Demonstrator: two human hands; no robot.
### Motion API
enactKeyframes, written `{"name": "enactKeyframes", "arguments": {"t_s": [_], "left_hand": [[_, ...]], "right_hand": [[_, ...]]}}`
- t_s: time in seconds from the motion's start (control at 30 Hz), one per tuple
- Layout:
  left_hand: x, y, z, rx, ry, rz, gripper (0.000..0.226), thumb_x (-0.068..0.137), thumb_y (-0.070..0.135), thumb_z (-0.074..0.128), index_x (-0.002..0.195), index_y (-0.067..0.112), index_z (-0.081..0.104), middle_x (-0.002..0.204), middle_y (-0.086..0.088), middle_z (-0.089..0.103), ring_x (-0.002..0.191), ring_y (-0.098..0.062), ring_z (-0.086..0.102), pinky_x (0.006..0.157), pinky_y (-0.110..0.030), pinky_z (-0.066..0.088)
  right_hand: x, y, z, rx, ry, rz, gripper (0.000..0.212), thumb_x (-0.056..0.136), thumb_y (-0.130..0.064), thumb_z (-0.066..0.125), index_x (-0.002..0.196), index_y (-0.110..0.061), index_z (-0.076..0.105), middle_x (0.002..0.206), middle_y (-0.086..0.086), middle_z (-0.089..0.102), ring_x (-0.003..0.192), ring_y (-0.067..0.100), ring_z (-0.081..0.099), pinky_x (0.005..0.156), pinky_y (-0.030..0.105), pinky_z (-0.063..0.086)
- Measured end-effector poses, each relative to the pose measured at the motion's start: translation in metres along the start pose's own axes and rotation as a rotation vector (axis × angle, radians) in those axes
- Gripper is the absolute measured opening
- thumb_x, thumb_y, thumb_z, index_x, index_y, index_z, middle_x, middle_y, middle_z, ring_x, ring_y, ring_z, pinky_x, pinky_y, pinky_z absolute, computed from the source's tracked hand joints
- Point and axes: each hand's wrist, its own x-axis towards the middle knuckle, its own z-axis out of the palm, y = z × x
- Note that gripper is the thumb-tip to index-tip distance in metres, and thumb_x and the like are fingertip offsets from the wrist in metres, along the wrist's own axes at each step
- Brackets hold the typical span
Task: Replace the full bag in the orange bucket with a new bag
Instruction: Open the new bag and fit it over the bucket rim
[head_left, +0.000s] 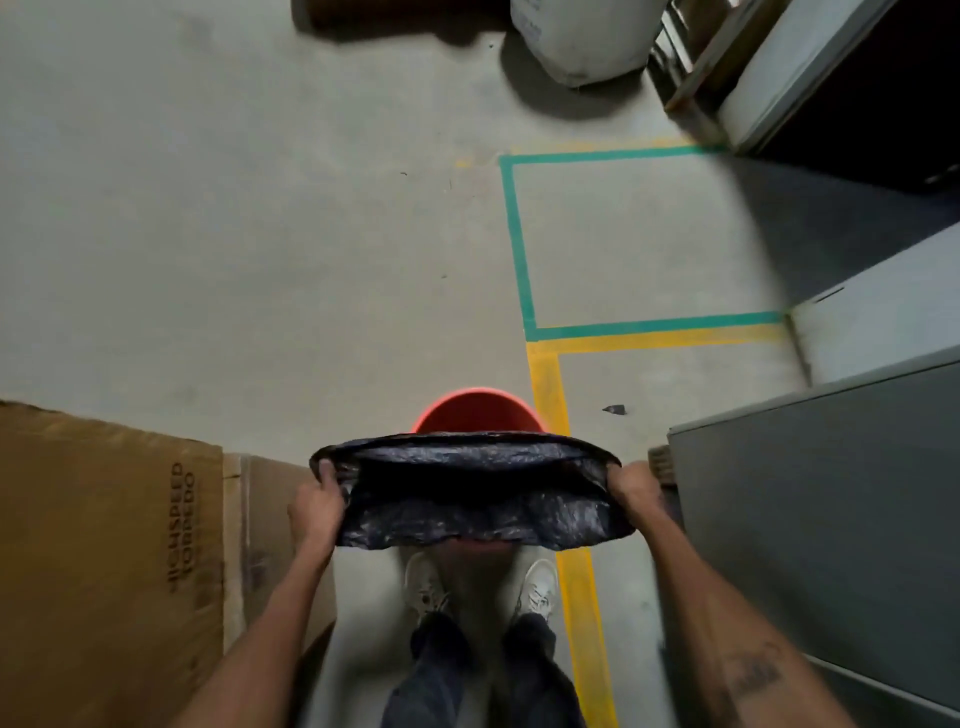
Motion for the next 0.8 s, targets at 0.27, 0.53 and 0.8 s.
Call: {"name": "enactKeyframes", "arguments": {"t_s": [0.27, 0.53, 0.8], "left_hand": [[0.065, -0.089, 0.054, 0.348, -0.003, 0.088, 0.059, 0.103, 0.041, 0.035, 0.082, -0.007, 0.061, 0.087, -0.028, 0.066, 0.078, -0.04, 0.062, 0.071, -0.047, 0.052], [0.076, -0.149, 0.137, 0.706, -0.48, 0.213, 0.043, 0.104, 0.042, 0.037, 0.087, 0.013, 0.064, 0.104, -0.026, 0.069, 0.1, -0.039, 0.065, 0.077, -0.037, 0.045], [0.128, -0.083, 0.172, -0.138, 0.12, -0.046, 0.045, 0.101, 0.022, 0.038, 0.097, -0.018, 0.06, 0.106, -0.035, 0.065, 0.101, -0.045, 0.064, 0.082, -0.052, 0.05]], "right_hand": [[0.067, 0.053, 0.086, 0.025, 0.191, 0.069, 0.049, 0.1, -0.034, 0.034, 0.112, 0.003, 0.065, 0.117, 0.03, 0.063, 0.106, 0.045, 0.06, 0.088, 0.045, 0.046], [0.118, 0.135, 0.167, -0.582, -0.256, -0.313, 0.044, 0.102, -0.044, 0.04, 0.112, -0.008, 0.062, 0.116, 0.02, 0.067, 0.11, 0.038, 0.062, 0.087, 0.041, 0.049], [0.173, 0.088, 0.163, -0.045, 0.043, -0.162, 0.039, 0.097, -0.024, 0.042, 0.089, 0.007, 0.065, 0.102, 0.036, 0.065, 0.097, 0.046, 0.063, 0.073, 0.04, 0.044]]}}
